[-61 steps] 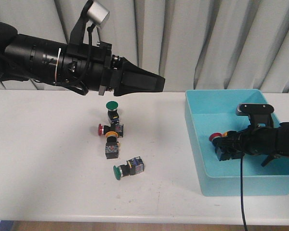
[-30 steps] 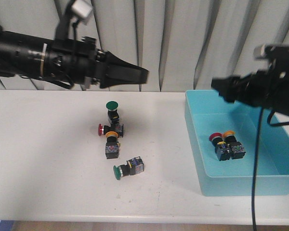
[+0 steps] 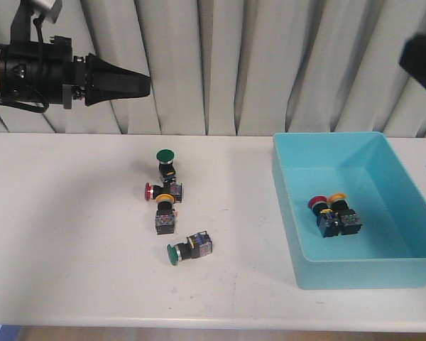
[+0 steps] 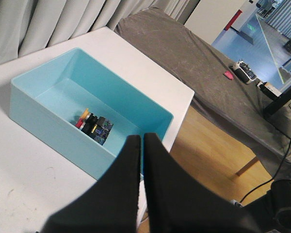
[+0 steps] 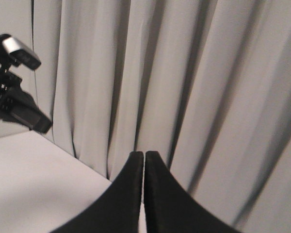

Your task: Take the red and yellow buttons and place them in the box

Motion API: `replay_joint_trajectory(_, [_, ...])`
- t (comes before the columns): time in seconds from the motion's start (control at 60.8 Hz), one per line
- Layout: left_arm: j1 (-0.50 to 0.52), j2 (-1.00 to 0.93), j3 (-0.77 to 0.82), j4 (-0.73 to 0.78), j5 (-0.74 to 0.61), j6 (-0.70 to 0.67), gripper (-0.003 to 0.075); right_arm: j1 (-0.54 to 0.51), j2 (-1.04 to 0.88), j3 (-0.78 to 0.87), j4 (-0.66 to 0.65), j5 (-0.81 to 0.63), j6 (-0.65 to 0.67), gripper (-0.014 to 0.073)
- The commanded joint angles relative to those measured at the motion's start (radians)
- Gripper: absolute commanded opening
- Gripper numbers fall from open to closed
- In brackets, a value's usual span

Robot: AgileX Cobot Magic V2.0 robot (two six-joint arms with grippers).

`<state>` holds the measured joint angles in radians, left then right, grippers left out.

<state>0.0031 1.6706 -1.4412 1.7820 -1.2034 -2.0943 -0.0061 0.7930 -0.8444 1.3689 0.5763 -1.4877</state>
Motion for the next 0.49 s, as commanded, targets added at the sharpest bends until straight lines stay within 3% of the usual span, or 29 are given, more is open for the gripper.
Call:
replay_joint_trajectory(0.0, [0.000,-0.065,-0.021,0.007,0.052,0.000,-0.0008,-0.003,-0.081,0.075,-0.032,-0.087,0.051,-0.0006])
replay_joint_trajectory(0.214, [0.000,-0.184,0.105,0.007,0.231,0.028,-0.0008,-0.003,-0.214,0.309,-0.016,-0.256,0.077,-0.0006])
replay_joint_trajectory(0.477, [0.000,-0.457,0.469,0.006,0.515,0.162,-0.0008,-0.003,-0.241,0.388,0.012,-0.216,0.077,-0.0006])
